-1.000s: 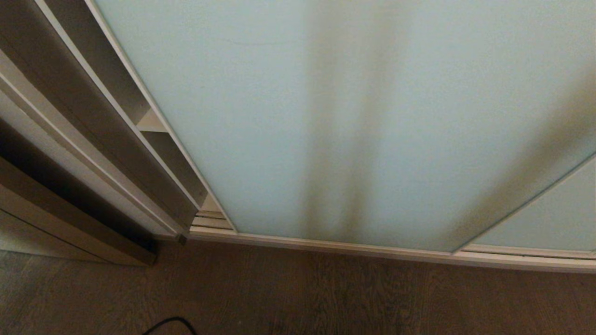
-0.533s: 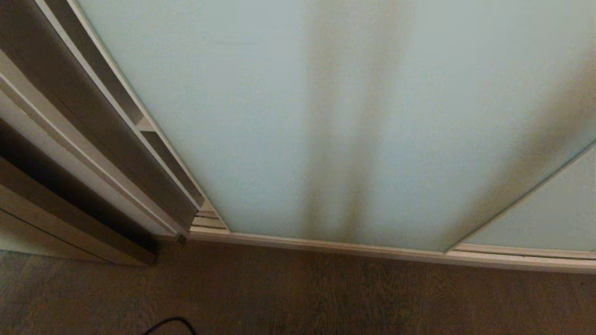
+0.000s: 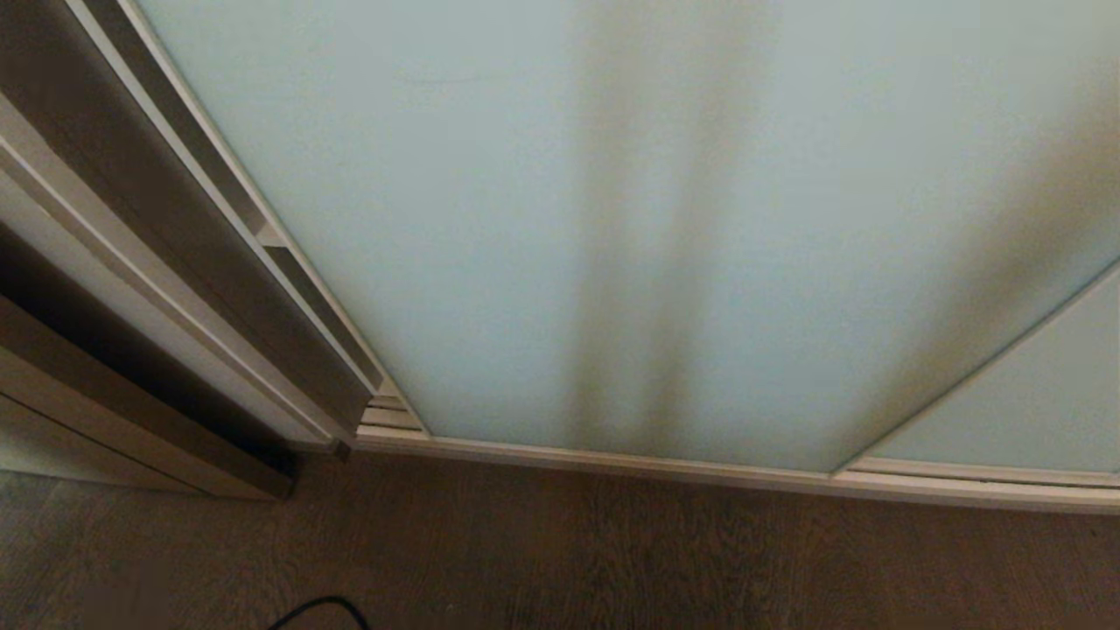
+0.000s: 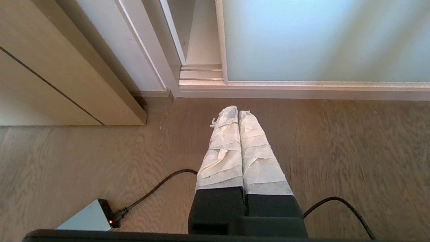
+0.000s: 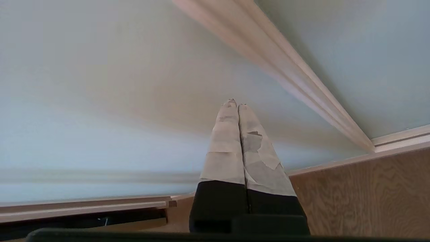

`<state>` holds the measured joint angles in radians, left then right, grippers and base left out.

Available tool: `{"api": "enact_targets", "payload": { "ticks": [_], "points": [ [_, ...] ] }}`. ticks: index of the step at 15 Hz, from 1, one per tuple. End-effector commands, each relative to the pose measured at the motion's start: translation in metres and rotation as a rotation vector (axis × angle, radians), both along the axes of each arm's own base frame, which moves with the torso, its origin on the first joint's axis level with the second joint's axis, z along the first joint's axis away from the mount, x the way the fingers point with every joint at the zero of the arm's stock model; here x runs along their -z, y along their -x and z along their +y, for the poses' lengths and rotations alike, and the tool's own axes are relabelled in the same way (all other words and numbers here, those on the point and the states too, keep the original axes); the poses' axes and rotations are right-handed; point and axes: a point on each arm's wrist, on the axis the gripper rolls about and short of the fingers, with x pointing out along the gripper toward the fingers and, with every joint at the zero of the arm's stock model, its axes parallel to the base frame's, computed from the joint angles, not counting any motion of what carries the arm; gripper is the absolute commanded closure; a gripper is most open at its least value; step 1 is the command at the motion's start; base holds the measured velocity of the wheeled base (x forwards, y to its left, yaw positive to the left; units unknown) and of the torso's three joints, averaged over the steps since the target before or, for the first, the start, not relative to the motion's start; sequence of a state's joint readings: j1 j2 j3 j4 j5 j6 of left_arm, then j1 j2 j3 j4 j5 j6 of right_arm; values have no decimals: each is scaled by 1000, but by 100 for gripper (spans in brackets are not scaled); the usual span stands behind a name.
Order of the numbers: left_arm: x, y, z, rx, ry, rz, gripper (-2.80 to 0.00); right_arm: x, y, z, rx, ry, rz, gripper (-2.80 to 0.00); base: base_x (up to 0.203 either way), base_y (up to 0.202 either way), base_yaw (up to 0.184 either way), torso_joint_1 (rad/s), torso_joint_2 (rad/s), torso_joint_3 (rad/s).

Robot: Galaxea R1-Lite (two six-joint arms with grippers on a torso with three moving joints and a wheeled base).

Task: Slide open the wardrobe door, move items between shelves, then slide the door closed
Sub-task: Close the door

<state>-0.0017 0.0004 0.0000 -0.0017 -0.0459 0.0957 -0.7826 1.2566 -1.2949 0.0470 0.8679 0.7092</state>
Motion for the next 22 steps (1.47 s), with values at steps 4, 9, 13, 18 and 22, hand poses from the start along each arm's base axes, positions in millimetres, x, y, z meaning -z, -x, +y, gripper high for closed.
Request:
{"api": "enact_targets", "payload": {
  "ticks": [4,9,13,18,22],
  "points": [
    [0,0,0,0,-1,-2,0,14,-20,-19,-17,-92,72,0,0,0,0,0,0,0],
    [0,0,0,0,-1,0,0,19,-24,-28,-7,-108,88,0,0,0,0,0,0,0],
    [0,0,0,0,-1,-2,0,20,-27,-31,-1,-102,90,0,0,0,0,0,0,0],
    [0,0,0,0,-1,-2,0,30,-42,-46,6,-121,106,0,0,0,0,0,0,0],
    [0,0,0,0,-1,0,0,31,-55,-55,-4,-127,111,0,0,0,0,0,0,0]
  ]
}}
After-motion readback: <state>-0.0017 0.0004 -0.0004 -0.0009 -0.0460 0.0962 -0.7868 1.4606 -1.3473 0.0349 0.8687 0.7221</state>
